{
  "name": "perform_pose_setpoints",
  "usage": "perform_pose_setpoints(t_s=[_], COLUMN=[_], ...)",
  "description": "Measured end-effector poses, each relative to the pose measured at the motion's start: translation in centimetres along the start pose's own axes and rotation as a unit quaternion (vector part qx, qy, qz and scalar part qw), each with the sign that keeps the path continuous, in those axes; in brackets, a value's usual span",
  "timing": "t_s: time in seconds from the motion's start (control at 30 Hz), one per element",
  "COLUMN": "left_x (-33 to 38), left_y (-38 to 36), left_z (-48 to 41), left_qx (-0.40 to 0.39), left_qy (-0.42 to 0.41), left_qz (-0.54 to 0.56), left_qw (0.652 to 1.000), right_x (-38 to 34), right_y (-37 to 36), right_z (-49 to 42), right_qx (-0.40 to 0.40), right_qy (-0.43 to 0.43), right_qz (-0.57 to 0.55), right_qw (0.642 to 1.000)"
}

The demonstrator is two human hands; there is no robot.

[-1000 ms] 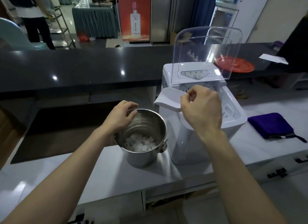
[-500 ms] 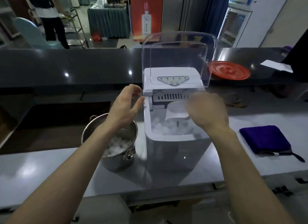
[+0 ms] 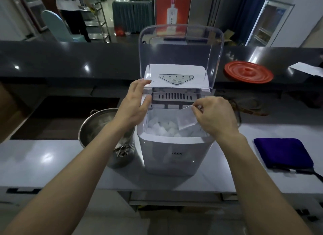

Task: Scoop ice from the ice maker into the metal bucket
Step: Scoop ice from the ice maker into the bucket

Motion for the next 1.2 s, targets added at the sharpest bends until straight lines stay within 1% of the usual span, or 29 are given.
perform_pose_setpoints(t_s=[0.1, 0.17, 0.3, 0.4, 0.5, 0.63, 0.77, 0.93, 1.2], left_x=[0.8, 0.9, 0.6, 0.5, 0.5, 0.2, 0.1, -0.1, -0.2], left_y=[-0.2, -0.3, -0.7, -0.7, -0.6, -0.8, -0.9, -1.0, -0.9], left_z=[-1.0, -1.7, -1.9, -1.7, -1.5, -1.4, -1.5, -1.6, -1.7], left_qx=[0.001, 0.010, 0.020, 0.035, 0.050, 0.054, 0.058, 0.057, 0.058], left_qy=[-0.001, 0.002, -0.012, -0.009, -0.029, -0.031, -0.034, -0.035, -0.030], left_qz=[-0.003, -0.002, -0.002, 0.013, 0.025, 0.032, 0.038, 0.041, 0.038], left_qw=[1.000, 1.000, 1.000, 0.999, 0.998, 0.998, 0.997, 0.997, 0.997], right_x=[0.0, -0.6, -1.6, -1.5, -1.0, -1.0, -1.3, -1.1, -1.3], right_y=[0.4, 0.1, -1.4, -2.3, -2.6, -3.0, -3.8, -4.2, -4.1], right_z=[-0.4, -0.7, -1.2, -1.5, -1.8, -2.2, -2.6, -2.6, -2.2], right_qx=[0.012, 0.015, -0.029, -0.051, -0.065, -0.089, -0.114, -0.111, -0.056], right_qy=[0.011, 0.037, 0.064, 0.059, 0.041, 0.043, 0.048, 0.023, 0.056], right_qz=[0.020, 0.032, 0.037, 0.016, 0.019, 0.054, 0.111, 0.132, 0.102], right_qw=[1.000, 0.999, 0.997, 0.997, 0.997, 0.994, 0.986, 0.985, 0.992])
Point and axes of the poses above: each hand's wrist, its own z-axis away from the middle knuckle, its own y-axis out of the back of the hand, x = y × z, the point moved 6 cm from there along -z, towards the middle knuckle, and after that the axes turned 3 degrees about z, right-handed, at the moved point
